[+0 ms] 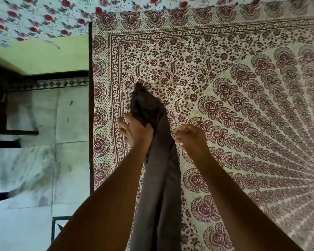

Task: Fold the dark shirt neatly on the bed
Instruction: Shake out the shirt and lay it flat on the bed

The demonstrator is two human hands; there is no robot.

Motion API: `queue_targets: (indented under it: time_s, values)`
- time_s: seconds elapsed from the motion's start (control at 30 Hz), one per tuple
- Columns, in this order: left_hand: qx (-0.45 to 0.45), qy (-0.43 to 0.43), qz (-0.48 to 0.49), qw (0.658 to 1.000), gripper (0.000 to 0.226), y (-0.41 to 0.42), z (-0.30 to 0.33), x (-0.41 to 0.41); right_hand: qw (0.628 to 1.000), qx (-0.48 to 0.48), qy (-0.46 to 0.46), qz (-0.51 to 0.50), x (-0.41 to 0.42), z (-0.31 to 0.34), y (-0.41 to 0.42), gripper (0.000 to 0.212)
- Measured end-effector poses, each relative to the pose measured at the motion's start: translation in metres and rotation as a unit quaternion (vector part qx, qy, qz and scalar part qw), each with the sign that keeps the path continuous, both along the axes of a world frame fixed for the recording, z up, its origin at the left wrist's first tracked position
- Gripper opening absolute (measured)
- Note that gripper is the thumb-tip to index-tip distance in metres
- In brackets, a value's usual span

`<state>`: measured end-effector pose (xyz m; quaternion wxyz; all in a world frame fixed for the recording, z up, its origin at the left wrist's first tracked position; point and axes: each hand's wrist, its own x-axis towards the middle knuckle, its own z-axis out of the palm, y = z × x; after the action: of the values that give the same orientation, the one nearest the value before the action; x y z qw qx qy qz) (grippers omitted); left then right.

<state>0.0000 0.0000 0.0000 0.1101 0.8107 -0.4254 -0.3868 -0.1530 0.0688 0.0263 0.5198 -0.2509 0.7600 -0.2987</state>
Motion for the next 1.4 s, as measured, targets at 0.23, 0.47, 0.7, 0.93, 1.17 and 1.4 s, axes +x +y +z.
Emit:
queue_targets:
  time_s: [0.23,0.47,0.7,0.93,1.17,1.4]
  values:
    - [0.088,0.287,0.170,0.938,0.013,-0.006,-0.017,0.022,0.999,0.053,0.004,0.009,0.014,-0.041,-0.047,0.031]
    - [0.128,0.516,0.161,0.831,0.038,0.044,0.054,0.056,0.979,0.099,-0.153,0.091,0.002,-0.029,-0.080,0.097]
    - [0.134,0.497,0.109,0.850,0.038,0.058,0.113,0.075,0.919,0.207,-0.273,0.196,-0.002,0.022,-0.041,0.097]
    - [0.083,0.478,-0.059,0.873,0.018,0.084,0.194,0.080,0.907,0.091,-0.335,0.237,-0.019,0.106,0.043,0.046]
    - [-0.003,0.279,-0.208,0.938,0.014,0.123,0.266,0.107,0.900,-0.126,-0.408,0.084,-0.016,0.220,0.096,0.039]
    - [-0.235,0.236,-0.209,0.919,0.023,0.167,0.345,0.089,0.921,-0.146,-0.345,0.111,0.006,0.310,0.169,0.056]
